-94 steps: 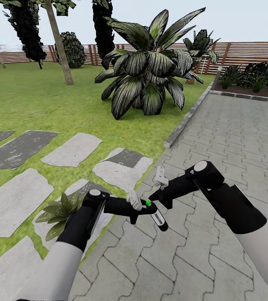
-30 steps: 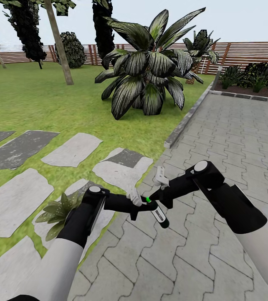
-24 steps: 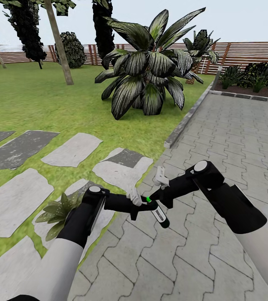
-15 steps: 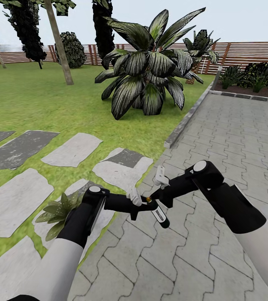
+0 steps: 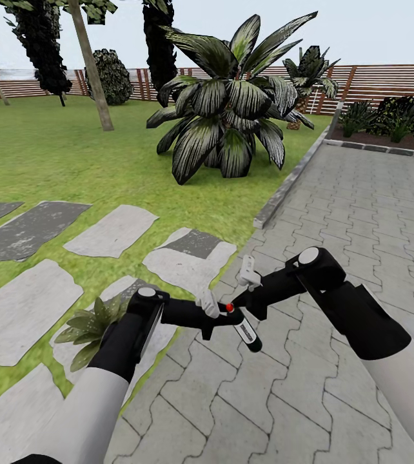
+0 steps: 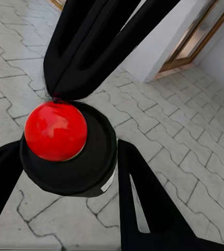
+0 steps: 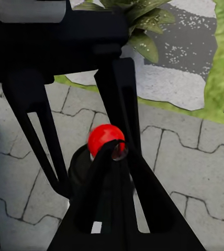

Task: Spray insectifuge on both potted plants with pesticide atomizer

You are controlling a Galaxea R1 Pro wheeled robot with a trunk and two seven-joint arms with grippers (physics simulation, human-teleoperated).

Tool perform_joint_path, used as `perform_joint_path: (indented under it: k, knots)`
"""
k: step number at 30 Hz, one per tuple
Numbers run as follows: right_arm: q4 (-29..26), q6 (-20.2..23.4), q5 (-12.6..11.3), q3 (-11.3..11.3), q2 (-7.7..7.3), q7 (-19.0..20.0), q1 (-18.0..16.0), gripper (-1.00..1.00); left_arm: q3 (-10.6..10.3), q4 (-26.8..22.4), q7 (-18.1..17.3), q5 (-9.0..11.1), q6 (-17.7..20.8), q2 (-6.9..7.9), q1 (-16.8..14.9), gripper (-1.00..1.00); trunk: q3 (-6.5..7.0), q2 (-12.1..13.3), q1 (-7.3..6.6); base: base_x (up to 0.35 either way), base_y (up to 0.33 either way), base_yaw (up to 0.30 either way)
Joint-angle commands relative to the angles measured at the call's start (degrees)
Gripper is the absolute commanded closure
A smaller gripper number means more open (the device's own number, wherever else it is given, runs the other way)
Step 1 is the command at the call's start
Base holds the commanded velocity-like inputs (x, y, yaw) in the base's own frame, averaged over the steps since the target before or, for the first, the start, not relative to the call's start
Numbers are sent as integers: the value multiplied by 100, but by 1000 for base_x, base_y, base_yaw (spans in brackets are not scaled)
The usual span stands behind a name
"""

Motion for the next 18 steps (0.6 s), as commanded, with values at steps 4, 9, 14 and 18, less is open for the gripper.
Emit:
perform_joint_path:
  k: [4, 9, 14, 18]
  knots:
    - [-14, 45, 54, 11, -11, 57, -11, 100, 22, 46, 36, -81, 61, -4, -3, 100, -5, -2, -1, 0, 0, 0]
    - [-23, 50, 55, 11, -35, 72, -13, 100, 48, 94, 470, -216, 70, -4, -50, 100, -5, -2, -1, 0, 0, 0]
    - [-25, 51, 58, 5, -62, 75, -13, 100, 101, 155, 587, -798, 69, 32, -110, 100, -5, -2, -1, 0, 0, 0]
    - [-40, 50, 52, 6, -130, 84, 4, 100, 122, 173, 768, -996, 71, 440, -116, 100, -5, -2, -1, 0, 0, 0]
